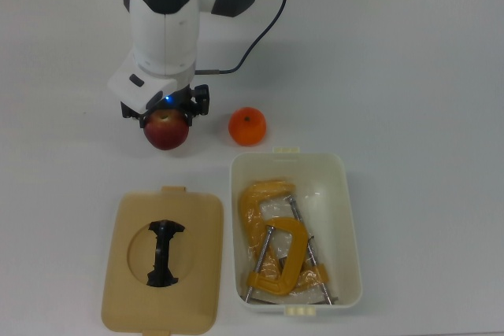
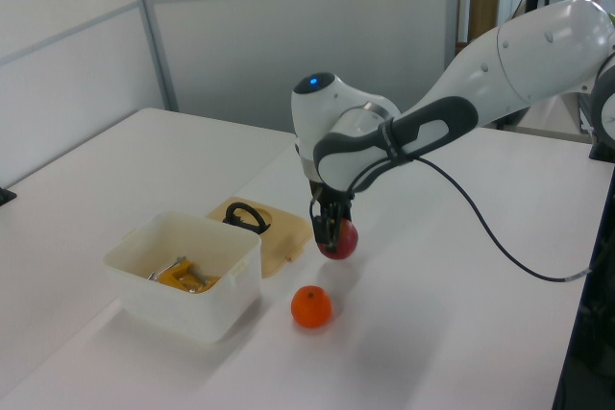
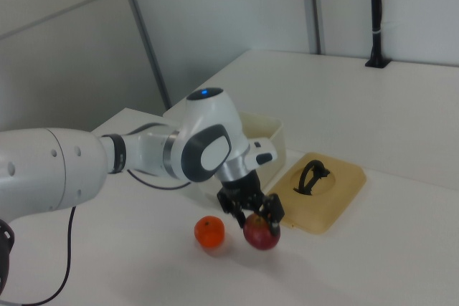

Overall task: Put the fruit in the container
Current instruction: 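Carry the apple over the white container and release it inside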

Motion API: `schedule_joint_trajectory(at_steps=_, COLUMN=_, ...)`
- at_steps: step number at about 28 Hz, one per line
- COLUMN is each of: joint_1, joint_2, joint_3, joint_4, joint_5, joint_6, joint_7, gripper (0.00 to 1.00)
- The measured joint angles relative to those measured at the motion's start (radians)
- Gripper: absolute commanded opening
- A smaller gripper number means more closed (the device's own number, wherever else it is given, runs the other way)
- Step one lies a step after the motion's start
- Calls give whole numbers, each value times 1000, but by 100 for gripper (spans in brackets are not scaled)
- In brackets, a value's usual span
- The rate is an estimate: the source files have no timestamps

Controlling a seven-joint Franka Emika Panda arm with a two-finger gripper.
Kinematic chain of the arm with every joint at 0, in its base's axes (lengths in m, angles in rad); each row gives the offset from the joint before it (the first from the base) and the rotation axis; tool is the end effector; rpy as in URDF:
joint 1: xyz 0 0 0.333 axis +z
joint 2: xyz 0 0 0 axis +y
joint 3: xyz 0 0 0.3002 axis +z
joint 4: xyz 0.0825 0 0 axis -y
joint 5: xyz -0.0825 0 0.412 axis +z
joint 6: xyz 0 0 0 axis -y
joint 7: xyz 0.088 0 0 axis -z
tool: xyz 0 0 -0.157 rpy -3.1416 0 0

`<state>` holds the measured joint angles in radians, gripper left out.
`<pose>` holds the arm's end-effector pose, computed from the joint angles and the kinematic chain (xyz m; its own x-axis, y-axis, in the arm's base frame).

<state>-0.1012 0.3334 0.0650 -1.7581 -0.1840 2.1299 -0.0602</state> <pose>0.6682 -0.0418 0.3041 0.9929 0.1161 0.0250 0.1116 -0.9839 0.1396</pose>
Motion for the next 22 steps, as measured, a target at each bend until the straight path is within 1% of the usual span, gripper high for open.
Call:
schedule_joint_trajectory(at_steps=6, joint_1=1, joint_2=-4, joint_3=1, joint_4=112, joint_5=103, joint_6=-5, joint_7=10, gripper=13)
schedule_joint_trajectory(at_steps=10, joint_1=9, joint_2=-5, joint_3=8, joint_4=177, joint_5=154, joint_6=-4, joint_7=28, gripper=14)
schedule_joint_trajectory(at_steps=12, joint_1=20, joint_2=-5, joint_3=12, joint_4=202, joint_5=171, joint_6=0, joint_7=38, gripper=14)
schedule_joint_trajectory(at_steps=14, joint_1=38, joint_2=-4, joint_3=15, joint_4=219, joint_5=181, joint_6=20, joint_7=57, gripper=14)
schedule_joint_trajectory(at_steps=18, joint_1=96, joint_2=3, joint_3=18, joint_4=227, joint_5=183, joint_6=117, joint_7=124, gripper=15)
schedule_joint_trajectory(at_steps=20, joint_1=124, joint_2=15, joint_3=19, joint_4=227, joint_5=183, joint_6=173, joint_7=150, gripper=18)
schedule_joint_trajectory(at_steps=22, joint_1=153, joint_2=36, joint_3=19, joint_4=227, joint_5=183, joint_6=227, joint_7=168, gripper=18)
